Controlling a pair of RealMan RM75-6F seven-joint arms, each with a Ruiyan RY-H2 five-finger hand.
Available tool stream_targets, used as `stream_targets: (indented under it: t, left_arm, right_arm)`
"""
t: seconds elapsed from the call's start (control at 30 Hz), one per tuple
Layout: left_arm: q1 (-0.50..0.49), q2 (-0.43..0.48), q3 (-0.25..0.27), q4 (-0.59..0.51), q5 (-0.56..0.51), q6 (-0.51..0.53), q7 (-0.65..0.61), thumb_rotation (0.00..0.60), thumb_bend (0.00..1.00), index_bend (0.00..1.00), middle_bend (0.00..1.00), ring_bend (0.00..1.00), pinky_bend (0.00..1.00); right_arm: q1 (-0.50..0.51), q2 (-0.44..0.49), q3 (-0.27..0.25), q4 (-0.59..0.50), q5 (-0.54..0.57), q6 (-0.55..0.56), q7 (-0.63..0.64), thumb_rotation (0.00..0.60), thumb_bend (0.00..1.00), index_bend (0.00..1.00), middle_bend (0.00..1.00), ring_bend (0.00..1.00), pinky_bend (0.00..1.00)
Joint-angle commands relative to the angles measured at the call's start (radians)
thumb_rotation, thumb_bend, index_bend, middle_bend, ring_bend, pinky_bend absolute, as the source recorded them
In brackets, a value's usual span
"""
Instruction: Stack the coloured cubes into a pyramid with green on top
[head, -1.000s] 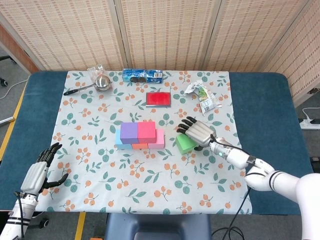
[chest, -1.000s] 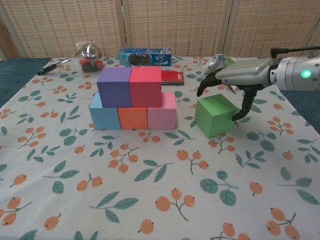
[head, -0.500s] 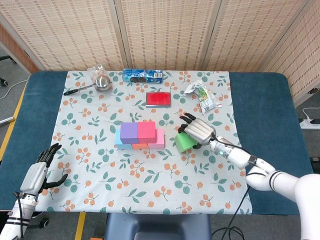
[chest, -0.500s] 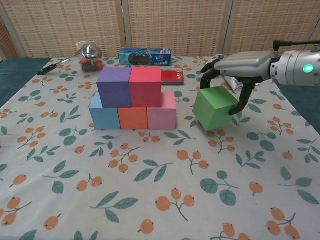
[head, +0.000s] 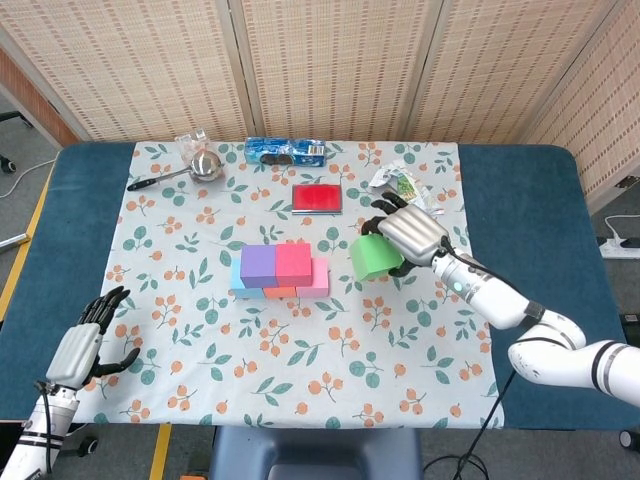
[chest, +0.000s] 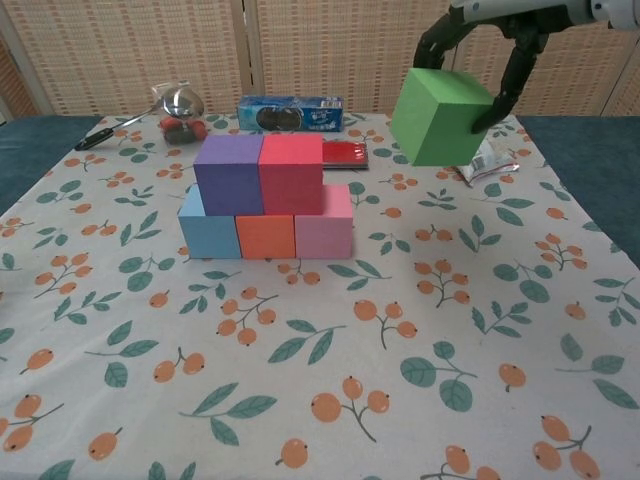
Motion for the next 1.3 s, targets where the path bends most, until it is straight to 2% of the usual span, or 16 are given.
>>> stream_targets:
  t: [0.03, 0.2, 0.47, 0.67, 0.93, 1.3]
  left_arm:
    - [-0.005, -0.007, -0.004, 0.002, -0.007, -0.003, 0.034, 0.600, 0.31, 0.00, 0.00, 0.00, 0.00]
    - [-0.008, -0.019, -0.009, 0.001, -0.021, -0.005, 0.083, 0.600, 0.31, 0.00, 0.00, 0.00, 0.00]
    - [-0.009, -0.022, -0.009, -0.008, -0.019, -0.003, 0.110, 0.600, 0.31, 0.00, 0.00, 0.00, 0.00]
    - [-0.007, -0.023, -0.013, -0.016, -0.020, 0.007, 0.121, 0.600, 0.31, 0.00, 0.00, 0.00, 0.00]
    - [-0.002, -0.029, -0.017, -0.024, -0.025, 0.020, 0.140, 0.600, 0.31, 0.00, 0.00, 0.00, 0.00]
    - [0.008, -0.034, -0.013, -0.010, -0.015, 0.034, 0.112, 0.600, 0.31, 0.00, 0.00, 0.00, 0.00]
  right_arm:
    - [0.081, 0.031, 0.046, -0.069, 0.172, -0.069, -0.113, 0.600, 0.03, 0.43, 0.37, 0.09, 0.00]
    - [0.190, 0.004, 0.033, -0.090, 0.377, -0.083, -0.231, 0.600, 0.03, 0.41, 0.37, 0.09, 0.00]
    - [0.373, -0.051, -0.021, -0.125, 0.696, 0.007, -0.410, 0.600, 0.03, 0.40, 0.38, 0.11, 0.00]
    - [0.488, -0.097, -0.055, -0.133, 0.890, 0.072, -0.513, 0.600, 0.03, 0.39, 0.38, 0.11, 0.00]
    - [0.585, -0.166, -0.072, -0.110, 1.060, 0.130, -0.602, 0.600, 0.03, 0.38, 0.39, 0.12, 0.00]
    - [0.663, -0.232, -0.047, -0.057, 1.207, 0.178, -0.679, 0.600, 0.03, 0.36, 0.39, 0.12, 0.00]
